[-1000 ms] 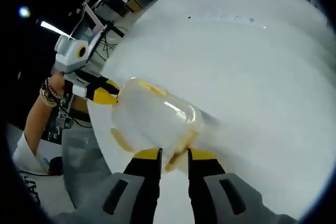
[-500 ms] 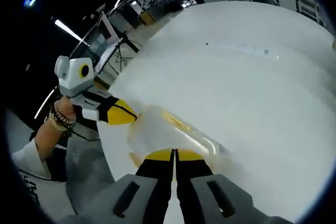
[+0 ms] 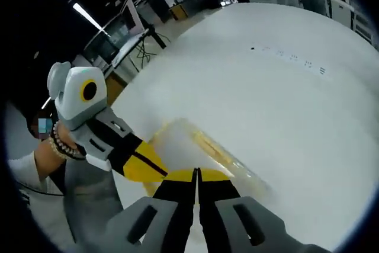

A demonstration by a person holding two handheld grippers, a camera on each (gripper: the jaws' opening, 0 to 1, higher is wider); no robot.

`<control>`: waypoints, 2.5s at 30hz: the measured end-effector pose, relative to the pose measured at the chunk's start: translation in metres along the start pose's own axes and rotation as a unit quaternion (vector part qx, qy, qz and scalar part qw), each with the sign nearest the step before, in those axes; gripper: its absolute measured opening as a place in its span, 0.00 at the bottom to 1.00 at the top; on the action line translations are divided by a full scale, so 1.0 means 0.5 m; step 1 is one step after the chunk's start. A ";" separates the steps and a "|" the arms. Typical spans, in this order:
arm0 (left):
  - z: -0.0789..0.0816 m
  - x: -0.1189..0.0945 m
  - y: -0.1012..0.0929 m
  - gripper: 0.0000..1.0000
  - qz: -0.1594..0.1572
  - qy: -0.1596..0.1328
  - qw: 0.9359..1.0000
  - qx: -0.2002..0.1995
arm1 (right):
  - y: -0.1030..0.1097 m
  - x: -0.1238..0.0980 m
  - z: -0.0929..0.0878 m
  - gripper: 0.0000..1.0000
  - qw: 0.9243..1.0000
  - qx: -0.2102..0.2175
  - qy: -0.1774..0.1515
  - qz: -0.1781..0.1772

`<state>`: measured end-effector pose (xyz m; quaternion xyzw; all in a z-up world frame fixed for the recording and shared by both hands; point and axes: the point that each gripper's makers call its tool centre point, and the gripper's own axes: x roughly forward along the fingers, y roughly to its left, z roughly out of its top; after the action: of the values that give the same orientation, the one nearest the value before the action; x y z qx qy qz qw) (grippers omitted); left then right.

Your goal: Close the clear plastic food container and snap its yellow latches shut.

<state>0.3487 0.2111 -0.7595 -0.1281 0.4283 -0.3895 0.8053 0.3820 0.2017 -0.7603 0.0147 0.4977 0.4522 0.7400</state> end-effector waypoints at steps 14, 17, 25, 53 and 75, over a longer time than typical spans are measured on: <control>-0.040 0.008 -0.023 0.00 -0.033 0.020 0.999 -0.023 | -0.020 0.014 0.035 0.00 0.999 -0.001 -0.032 -0.027; -0.050 0.004 -0.037 0.00 -0.044 0.019 0.998 -0.027 | -0.023 0.015 0.041 0.00 0.999 0.000 -0.037 -0.028; -0.089 0.006 -0.048 0.00 -0.047 0.039 0.998 -0.017 | -0.047 0.019 0.060 0.00 0.998 0.002 -0.051 -0.048; -0.021 -0.034 -0.064 0.13 -0.007 -0.008 0.983 0.185 | -0.038 0.004 0.067 0.02 0.988 -0.142 -0.006 -0.060; -0.033 0.025 -0.046 0.26 0.012 0.137 0.847 0.514 | -0.023 0.039 0.016 0.32 0.906 -0.341 0.244 -0.058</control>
<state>0.3279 0.1888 -0.7645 0.3635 0.2743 -0.5580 0.6937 0.3976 0.2117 -0.7759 -0.3783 0.4782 0.5404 0.5798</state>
